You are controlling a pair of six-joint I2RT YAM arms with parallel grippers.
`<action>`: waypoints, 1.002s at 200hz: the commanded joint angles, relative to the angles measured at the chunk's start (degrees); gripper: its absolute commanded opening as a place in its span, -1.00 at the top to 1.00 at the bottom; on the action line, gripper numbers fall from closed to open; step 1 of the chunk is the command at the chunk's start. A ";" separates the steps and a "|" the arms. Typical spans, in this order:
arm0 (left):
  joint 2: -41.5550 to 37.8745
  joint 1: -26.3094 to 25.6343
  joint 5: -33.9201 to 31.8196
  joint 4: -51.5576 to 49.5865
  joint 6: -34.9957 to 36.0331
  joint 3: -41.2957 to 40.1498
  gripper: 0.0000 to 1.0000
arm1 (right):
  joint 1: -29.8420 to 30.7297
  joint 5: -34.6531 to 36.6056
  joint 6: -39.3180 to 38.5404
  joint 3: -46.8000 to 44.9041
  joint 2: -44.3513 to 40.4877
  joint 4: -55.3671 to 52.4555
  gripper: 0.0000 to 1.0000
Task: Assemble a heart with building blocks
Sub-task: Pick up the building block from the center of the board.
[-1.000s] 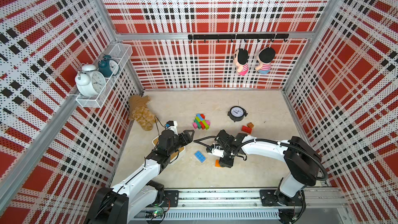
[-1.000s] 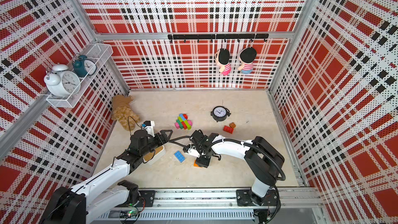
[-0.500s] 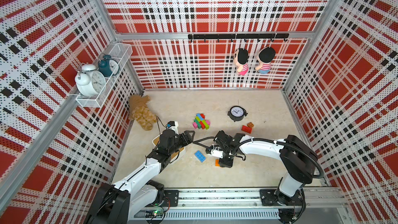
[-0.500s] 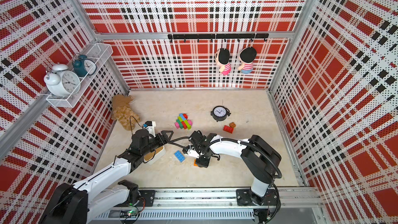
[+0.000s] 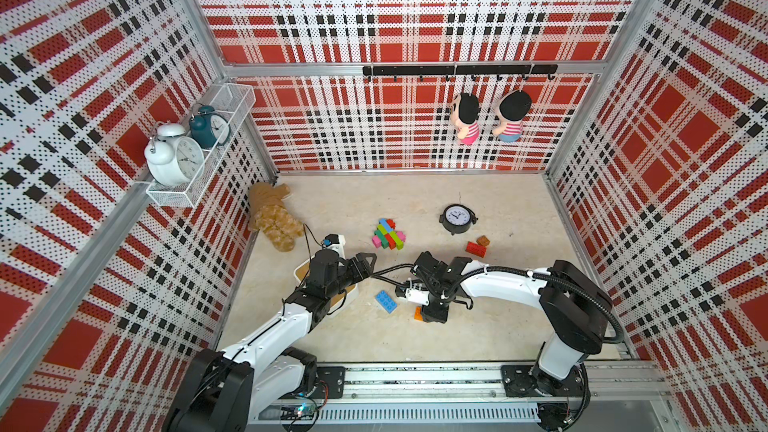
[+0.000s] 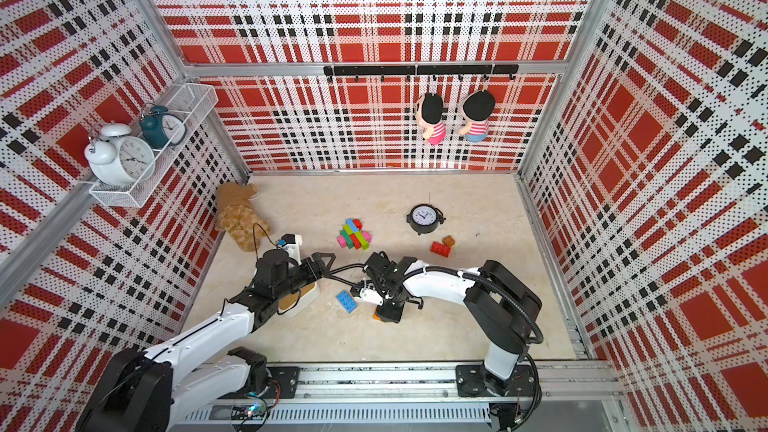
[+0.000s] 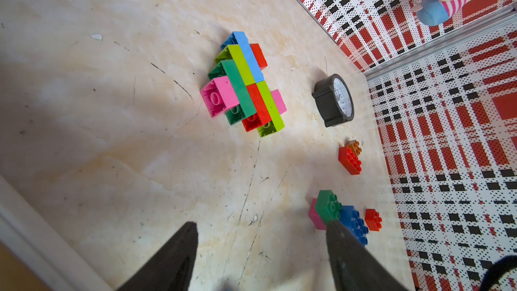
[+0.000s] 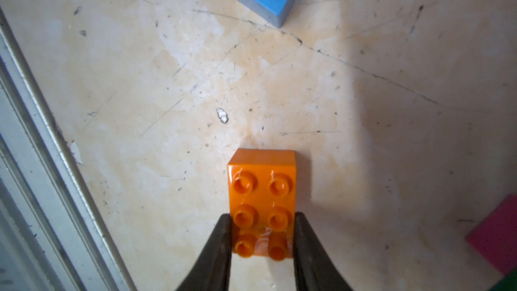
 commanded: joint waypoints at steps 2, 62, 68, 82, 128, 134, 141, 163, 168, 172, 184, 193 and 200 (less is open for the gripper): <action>0.38 0.22 0.43 0.68 1.19 2.21 -0.51 | 0.65 -0.94 -0.74 1.70 0.25 -0.70 0.43; 3.59 -0.44 -0.62 1.46 4.93 6.37 -0.55 | 0.00 0.74 3.49 2.79 -6.53 3.11 0.62; 4.39 -0.64 -0.62 1.49 5.43 7.18 -0.55 | -0.35 1.11 4.26 2.67 -7.89 4.00 0.66; 6.52 -1.41 -0.66 1.81 6.63 9.10 -0.55 | -1.54 1.16 5.87 2.01 -11.24 6.25 0.79; 15.91 -6.43 -0.83 5.23 7.74 15.54 -0.55 | -8.28 9.50 14.35 -0.57 -21.34 11.78 1.00; 16.91 -7.47 -1.19 5.87 7.63 16.15 -0.55 | -9.51 10.44 16.37 -0.41 -22.14 11.86 1.00; 18.33 -8.66 -1.32 6.59 7.29 16.83 -0.55 | -11.27 11.50 18.75 -0.14 -22.83 11.81 1.00; 22.46 -11.94 -1.34 9.68 5.69 18.26 -0.55 | -16.44 11.57 24.62 0.75 -23.94 11.43 1.00; 23.24 -12.54 -1.26 10.58 5.28 18.39 -0.55 | -17.05 12.28 25.79 1.19 -23.82 11.13 1.00; 23.93 -13.03 -1.38 11.32 4.88 18.55 -0.55 | -17.36 12.98 26.67 1.72 -23.57 10.47 1.00; 25.87 -14.22 -1.20 13.22 3.87 18.90 -0.55 | -18.44 12.75 27.59 3.93 -21.89 7.59 1.00; 27.20 -15.14 -1.24 14.09 3.32 19.31 -0.55 | -19.31 11.91 26.85 6.14 -19.81 4.87 1.00; 28.11 -15.93 -1.30 14.81 2.94 19.45 -0.54 | -19.56 12.41 26.08 8.23 -18.01 2.46 1.00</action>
